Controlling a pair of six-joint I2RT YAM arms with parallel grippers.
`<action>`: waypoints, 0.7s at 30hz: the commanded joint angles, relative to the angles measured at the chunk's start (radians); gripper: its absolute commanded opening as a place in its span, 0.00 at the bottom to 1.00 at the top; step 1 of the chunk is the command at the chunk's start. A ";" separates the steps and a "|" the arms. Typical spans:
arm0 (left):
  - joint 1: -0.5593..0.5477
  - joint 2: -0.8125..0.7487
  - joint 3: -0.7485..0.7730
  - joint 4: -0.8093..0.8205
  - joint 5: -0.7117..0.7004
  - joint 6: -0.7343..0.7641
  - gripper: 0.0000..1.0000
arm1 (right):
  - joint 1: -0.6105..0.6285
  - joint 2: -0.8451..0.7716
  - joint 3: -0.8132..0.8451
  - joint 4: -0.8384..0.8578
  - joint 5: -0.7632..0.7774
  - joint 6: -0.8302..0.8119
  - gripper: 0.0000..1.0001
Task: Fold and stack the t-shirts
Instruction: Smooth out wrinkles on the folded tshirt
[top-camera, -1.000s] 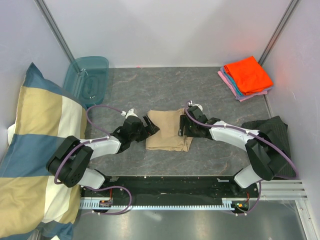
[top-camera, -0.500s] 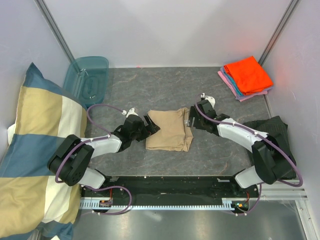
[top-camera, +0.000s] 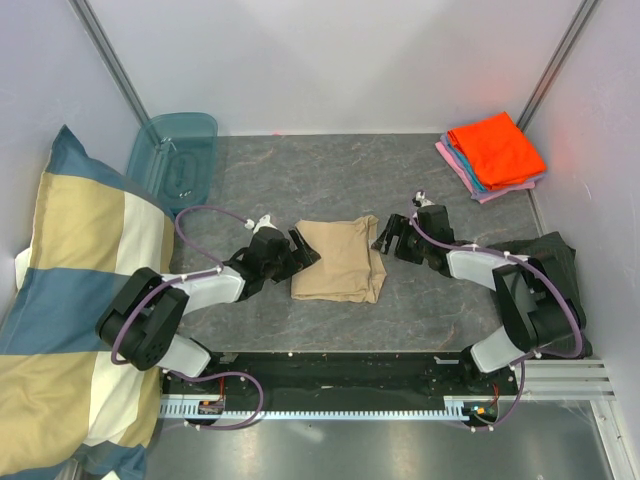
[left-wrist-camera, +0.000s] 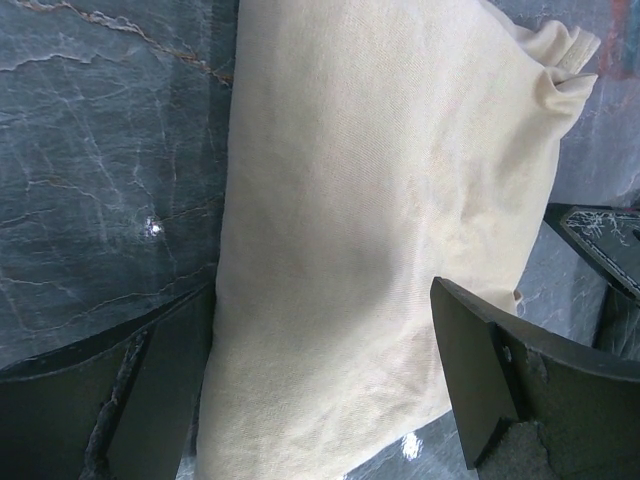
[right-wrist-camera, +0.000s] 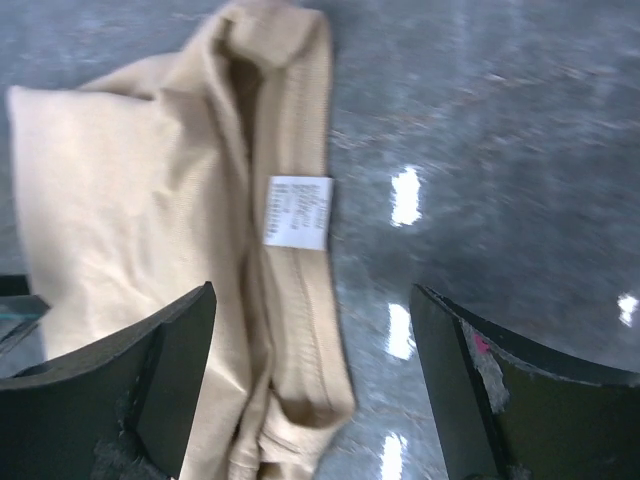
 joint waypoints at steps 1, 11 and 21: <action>-0.003 0.061 -0.025 -0.169 -0.047 0.012 0.96 | -0.006 0.076 -0.047 0.117 -0.147 0.016 0.88; -0.003 0.075 -0.023 -0.169 -0.049 0.015 0.96 | -0.007 0.184 -0.073 0.173 -0.200 0.035 0.88; -0.003 -0.080 0.056 -0.292 -0.136 0.107 0.97 | -0.009 0.159 -0.123 0.183 -0.187 0.046 0.88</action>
